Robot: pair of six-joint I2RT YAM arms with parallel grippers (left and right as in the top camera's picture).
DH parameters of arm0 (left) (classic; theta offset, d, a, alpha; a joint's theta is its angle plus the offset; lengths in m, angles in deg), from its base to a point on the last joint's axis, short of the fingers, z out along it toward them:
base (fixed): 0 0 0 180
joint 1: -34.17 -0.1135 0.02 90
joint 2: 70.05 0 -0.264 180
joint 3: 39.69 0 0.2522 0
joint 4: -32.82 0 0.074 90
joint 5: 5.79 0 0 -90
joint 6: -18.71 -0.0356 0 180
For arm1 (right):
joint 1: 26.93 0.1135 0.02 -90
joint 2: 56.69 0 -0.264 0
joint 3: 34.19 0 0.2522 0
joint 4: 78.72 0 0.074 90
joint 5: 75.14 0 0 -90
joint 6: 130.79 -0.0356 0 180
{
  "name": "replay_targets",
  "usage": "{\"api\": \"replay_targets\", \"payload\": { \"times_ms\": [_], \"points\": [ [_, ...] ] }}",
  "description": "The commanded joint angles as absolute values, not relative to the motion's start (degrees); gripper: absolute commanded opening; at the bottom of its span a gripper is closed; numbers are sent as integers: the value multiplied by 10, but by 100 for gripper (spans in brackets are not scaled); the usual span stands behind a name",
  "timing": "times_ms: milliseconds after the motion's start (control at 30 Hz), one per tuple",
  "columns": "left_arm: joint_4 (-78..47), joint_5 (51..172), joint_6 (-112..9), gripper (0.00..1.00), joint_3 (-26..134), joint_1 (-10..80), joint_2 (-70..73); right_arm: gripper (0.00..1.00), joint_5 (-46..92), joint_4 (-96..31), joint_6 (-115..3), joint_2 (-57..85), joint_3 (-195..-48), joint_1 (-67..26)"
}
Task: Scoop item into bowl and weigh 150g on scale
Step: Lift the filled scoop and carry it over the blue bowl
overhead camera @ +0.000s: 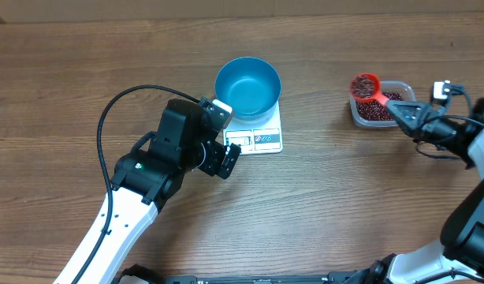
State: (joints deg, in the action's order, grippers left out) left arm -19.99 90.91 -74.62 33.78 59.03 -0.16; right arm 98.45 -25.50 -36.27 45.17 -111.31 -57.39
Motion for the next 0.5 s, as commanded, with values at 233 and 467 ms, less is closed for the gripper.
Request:
{"api": "replay_targets", "payload": {
  "times_ms": [233, 467],
  "points": [
    [-199, 915, -741, 99, 336, 589, 1, 4, 1007, -287, -368, 455, -1109, -474],
    [-199, 915, -741, 100, 336, 589, 1, 4, 1006, -316, -418, 455, -1109, -467]
  ]
}}
